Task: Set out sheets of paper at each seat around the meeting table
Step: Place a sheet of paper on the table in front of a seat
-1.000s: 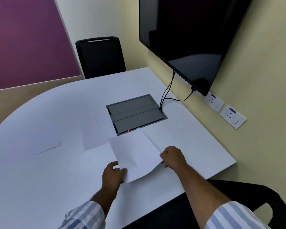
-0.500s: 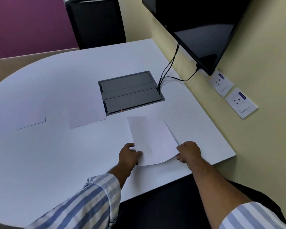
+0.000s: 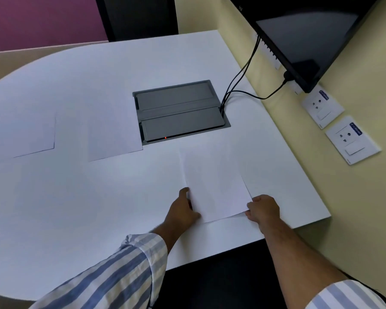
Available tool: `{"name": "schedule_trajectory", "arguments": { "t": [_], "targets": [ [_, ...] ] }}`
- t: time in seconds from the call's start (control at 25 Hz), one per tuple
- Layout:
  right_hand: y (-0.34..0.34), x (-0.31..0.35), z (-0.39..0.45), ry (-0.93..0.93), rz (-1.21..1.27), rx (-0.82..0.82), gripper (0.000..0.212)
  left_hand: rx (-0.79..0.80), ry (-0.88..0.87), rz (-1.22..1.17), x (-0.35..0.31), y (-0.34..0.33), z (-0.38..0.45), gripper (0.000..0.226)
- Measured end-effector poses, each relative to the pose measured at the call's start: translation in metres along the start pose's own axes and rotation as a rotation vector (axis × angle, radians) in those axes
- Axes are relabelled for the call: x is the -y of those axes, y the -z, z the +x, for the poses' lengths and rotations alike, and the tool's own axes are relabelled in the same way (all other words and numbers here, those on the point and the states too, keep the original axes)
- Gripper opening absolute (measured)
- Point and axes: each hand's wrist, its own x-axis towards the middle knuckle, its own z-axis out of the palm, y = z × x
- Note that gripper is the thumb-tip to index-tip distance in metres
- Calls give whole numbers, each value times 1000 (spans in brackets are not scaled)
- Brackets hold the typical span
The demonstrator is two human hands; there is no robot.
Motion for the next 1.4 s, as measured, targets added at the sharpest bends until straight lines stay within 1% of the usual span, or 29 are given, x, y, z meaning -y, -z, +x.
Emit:
{"name": "schedule_trajectory", "arguments": {
  "t": [0.04, 0.12, 0.2, 0.28, 0.32, 0.36, 0.4, 0.52, 0.64, 0.72, 0.88, 0.96, 1.08, 1.28, 1.4],
  "targets": [
    [0, 1, -2, 49, -76, -33, 29, -11, -36, 136, 1, 1, 0, 94],
    [-1, 0, -9, 128, -197, -96, 41, -85, -141, 457, 7, 2, 0, 91],
    [-2, -1, -14, 249, -306, -140, 46, -128, -235, 654, 12, 1, 1, 88],
    [-5, -2, -17, 454, -425, -146, 48, -134, -271, 715, 13, -1, 1, 81],
    [-8, 0, -20, 556, -483, -116, 50, -140, -277, 725, 13, -2, 0, 77],
    [-10, 3, -22, 626, -543, -75, 52, -141, -286, 738, 13, -4, -1, 73],
    [-13, 6, -22, 654, -604, -27, 55, -137, -299, 753, 13, -7, -3, 70],
    [-19, 9, -21, 597, -724, 71, 64, -107, -334, 781, 14, -11, -6, 67],
    [-20, 3, -20, 542, -808, 113, 65, -90, -357, 797, 15, -10, -7, 66],
    [-19, 1, -22, 540, -830, 98, 63, -68, -387, 804, 15, -10, -7, 63],
    [-17, 7, -26, 552, -803, 4, 44, -14, -454, 765, 15, -8, -6, 51],
    [-16, 7, -26, 549, -801, -14, 50, -48, -451, 709, 14, -10, -6, 57],
    [-18, 0, -25, 536, -793, -3, 64, -90, -376, 679, 12, -15, -4, 79],
    [-25, 0, -25, 570, -755, 21, 65, -90, -324, 741, 7, -21, 1, 75],
    [-26, -3, -26, 533, -749, -21, 72, -100, -314, 736, 11, -18, 1, 74]
  ]
}}
